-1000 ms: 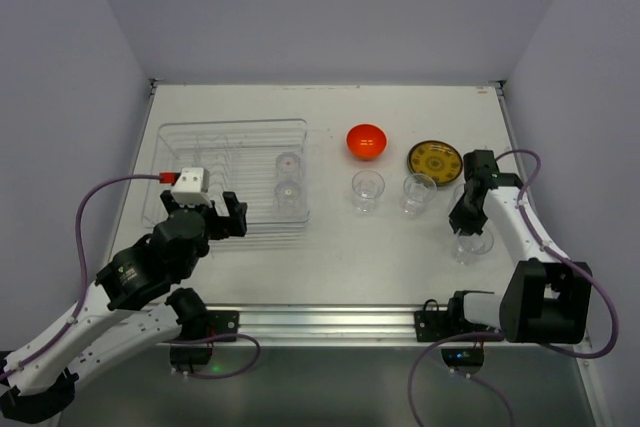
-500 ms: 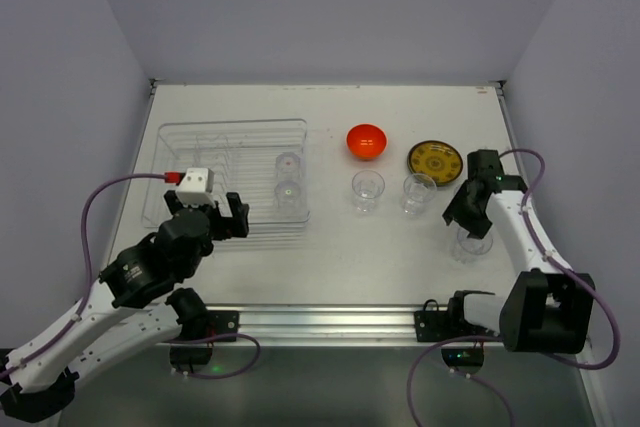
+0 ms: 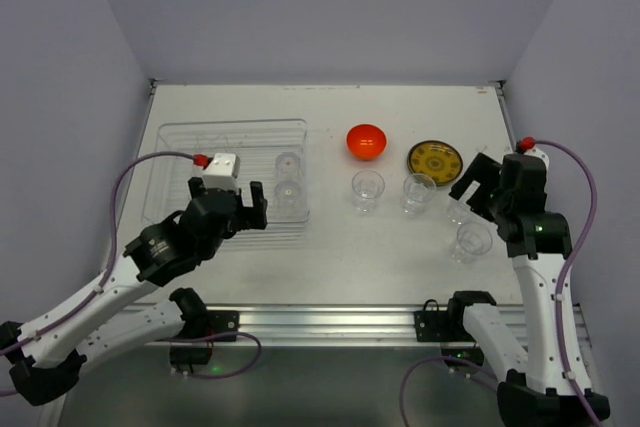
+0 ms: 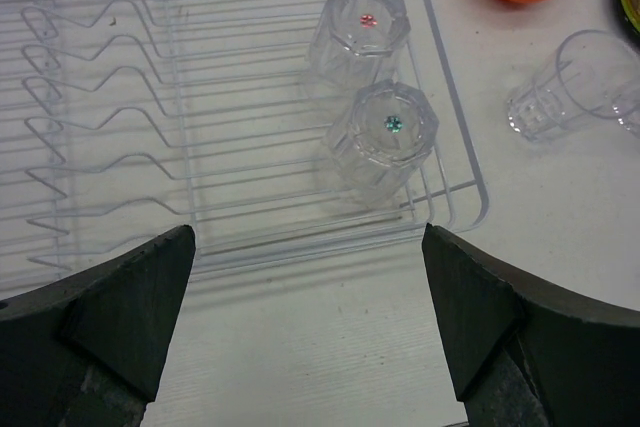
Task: Unload the mixed dishes from the dish rack
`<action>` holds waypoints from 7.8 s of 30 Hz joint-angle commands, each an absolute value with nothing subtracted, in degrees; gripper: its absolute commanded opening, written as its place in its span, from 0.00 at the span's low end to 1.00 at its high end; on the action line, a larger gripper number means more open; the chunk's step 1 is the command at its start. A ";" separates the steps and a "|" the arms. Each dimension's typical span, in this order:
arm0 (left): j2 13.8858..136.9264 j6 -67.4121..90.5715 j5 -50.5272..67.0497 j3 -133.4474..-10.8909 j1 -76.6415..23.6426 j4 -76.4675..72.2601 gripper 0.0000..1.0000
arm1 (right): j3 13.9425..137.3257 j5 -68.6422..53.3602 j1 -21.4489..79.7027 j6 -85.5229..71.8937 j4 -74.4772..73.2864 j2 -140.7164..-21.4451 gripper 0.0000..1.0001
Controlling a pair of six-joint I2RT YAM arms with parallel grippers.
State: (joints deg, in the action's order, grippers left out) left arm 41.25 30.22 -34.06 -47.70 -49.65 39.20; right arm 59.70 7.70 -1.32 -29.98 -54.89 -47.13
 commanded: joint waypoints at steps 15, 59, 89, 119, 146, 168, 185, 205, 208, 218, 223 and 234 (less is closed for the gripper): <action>80.75 24.71 -15.73 -76.45 -33.84 31.02 1.00 | 55.38 -18.08 2.64 -28.56 -39.04 -37.54 0.99; 102.57 28.04 -22.15 -74.27 -32.52 23.38 0.65 | 49.93 -27.86 2.64 -28.65 -39.47 -30.24 0.99; 57.67 43.93 9.03 -61.18 -34.01 0.13 0.00 | 28.21 -45.88 11.41 -63.90 22.55 -34.71 0.99; 55.11 58.62 12.13 -41.04 -48.08 -32.17 0.00 | 31.90 -49.75 27.77 -71.28 60.03 -50.10 0.24; 41.49 23.13 -41.13 -58.28 -48.08 35.51 1.00 | 70.49 7.72 28.56 -28.65 -68.28 -56.50 0.00; 37.97 19.69 -40.52 -51.94 -48.08 32.69 1.00 | 60.56 12.30 29.97 -29.97 -53.97 -81.90 0.00; 38.85 20.13 -39.47 -51.77 -48.08 32.43 1.00 | 58.09 8.53 29.09 -28.65 -50.53 -85.87 0.17; 60.80 52.56 -32.26 -58.35 -48.08 37.62 1.00 | 65.22 11.95 28.92 -23.91 -58.19 -56.63 0.99; 68.61 51.42 -32.95 -62.22 -48.08 37.97 1.00 | 63.81 12.31 28.92 -24.08 -55.11 -52.67 0.99; 79.88 51.94 -38.33 -66.97 -47.29 37.36 0.94 | 59.15 9.32 28.92 -22.33 -52.12 -43.86 0.99; 85.85 53.78 -32.53 -67.59 -45.27 36.12 0.93 | 59.06 7.91 28.92 -21.80 -52.12 -41.31 0.99; 88.86 55.81 -30.68 -63.99 -41.84 31.91 0.84 | 57.57 4.57 28.92 -22.76 -51.24 -38.41 0.99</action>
